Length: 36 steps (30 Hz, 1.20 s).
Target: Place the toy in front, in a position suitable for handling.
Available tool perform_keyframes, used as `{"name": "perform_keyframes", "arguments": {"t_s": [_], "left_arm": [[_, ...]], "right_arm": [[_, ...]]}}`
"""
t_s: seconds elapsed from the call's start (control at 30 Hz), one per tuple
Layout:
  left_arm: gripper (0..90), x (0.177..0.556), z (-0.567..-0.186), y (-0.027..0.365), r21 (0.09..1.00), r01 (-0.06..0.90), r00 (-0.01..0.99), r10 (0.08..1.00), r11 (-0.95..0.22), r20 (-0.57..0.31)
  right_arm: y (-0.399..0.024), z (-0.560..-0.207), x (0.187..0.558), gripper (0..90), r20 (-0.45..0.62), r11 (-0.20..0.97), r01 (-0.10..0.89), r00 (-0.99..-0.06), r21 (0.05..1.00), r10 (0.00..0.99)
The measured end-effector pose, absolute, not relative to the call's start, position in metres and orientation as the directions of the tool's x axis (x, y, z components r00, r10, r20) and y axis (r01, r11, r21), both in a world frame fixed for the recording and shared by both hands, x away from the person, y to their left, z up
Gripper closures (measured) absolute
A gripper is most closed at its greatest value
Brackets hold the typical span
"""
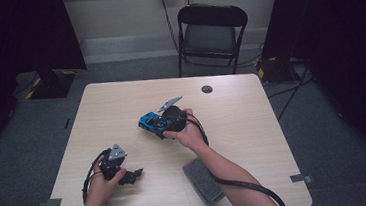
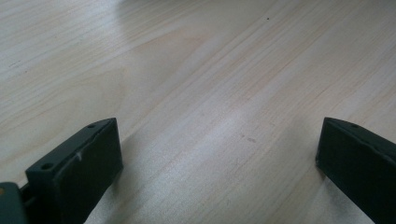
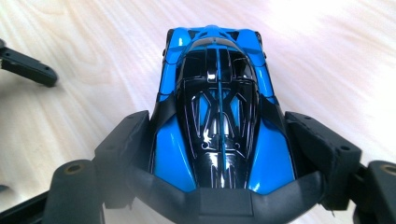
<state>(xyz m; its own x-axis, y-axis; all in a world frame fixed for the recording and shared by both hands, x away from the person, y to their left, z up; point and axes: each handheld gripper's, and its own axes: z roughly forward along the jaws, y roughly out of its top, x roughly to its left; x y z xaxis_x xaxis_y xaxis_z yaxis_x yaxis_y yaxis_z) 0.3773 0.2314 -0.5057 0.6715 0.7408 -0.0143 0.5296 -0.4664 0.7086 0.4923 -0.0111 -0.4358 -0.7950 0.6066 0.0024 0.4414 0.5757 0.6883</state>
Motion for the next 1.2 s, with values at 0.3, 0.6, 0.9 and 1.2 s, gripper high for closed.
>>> {"name": "perform_keyframes", "arguments": {"t_s": [0.3,0.6,0.9,1.2], "left_arm": [[0.0,0.377,-0.506,0.231,0.709,0.528,0.673,0.74,-0.467,-0.013],[0.0,0.377,-0.506,0.231,0.709,0.529,0.672,0.74,-0.467,-0.014],[0.0,0.377,-0.506,0.231,0.71,0.528,0.673,0.74,-0.465,-0.016],[0.0,0.377,-0.506,0.231,0.71,0.527,0.673,0.74,-0.467,-0.013]], "right_arm": [[-0.049,-0.432,0.5,24.7,0.008,0.535,0.475,-0.753,0.699,0.658],[-0.085,-0.437,0.5,24.7,0.006,0.516,0.499,-0.723,0.696,0.691],[-0.119,-0.449,0.494,24.7,0.006,0.51,0.512,-0.71,0.692,0.704],[-0.14,-0.458,0.488,24.7,0.004,0.514,0.501,-0.719,0.696,0.695]]}}
